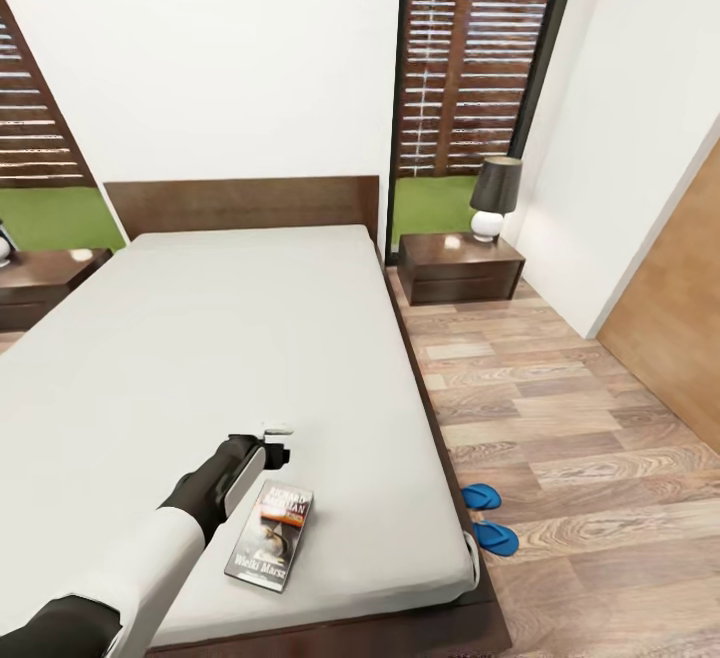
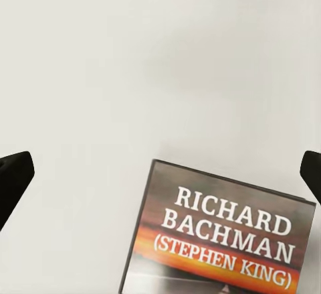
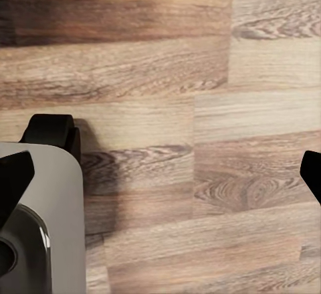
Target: In the bedroom, move the book from the bed onto either nightstand, and place the two sandals side by side next to the bed.
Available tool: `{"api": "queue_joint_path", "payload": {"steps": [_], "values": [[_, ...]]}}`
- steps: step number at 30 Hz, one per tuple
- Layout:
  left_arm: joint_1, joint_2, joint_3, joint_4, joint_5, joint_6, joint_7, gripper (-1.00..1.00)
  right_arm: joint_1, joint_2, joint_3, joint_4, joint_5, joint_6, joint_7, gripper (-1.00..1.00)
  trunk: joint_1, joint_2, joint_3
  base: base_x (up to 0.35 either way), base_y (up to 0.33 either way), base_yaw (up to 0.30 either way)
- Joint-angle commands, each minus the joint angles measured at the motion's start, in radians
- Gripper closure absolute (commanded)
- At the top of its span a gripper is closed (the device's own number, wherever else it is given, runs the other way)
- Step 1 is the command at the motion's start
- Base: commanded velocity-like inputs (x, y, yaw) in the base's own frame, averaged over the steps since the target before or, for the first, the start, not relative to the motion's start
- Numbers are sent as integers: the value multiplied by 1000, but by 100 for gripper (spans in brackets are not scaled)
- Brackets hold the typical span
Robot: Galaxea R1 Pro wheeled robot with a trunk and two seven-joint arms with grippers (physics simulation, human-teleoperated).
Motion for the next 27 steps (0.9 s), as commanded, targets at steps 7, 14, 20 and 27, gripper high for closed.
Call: {"api": "queue_joint_path", "payload": {"steps": [7,14,20,27], "values": [[-1,-5,-5,-4,12,2,11,-100,-1,0,-4,1,10,-3,2,-100,0,0,-12,0,0,0],[-1,-14,-4,-6,17,1,8,-100,-1,1,-2,1,10,-3,2,-100,0,0,-24,0,0,0],[-2,-24,-3,-6,21,-1,3,-100,-1,1,1,1,10,-3,2,-100,0,0,-34,0,0,0],[-3,-27,-1,-6,21,-5,2,-100,-1,1,2,1,10,-3,2,-100,0,0,-45,0,0,0]]}}
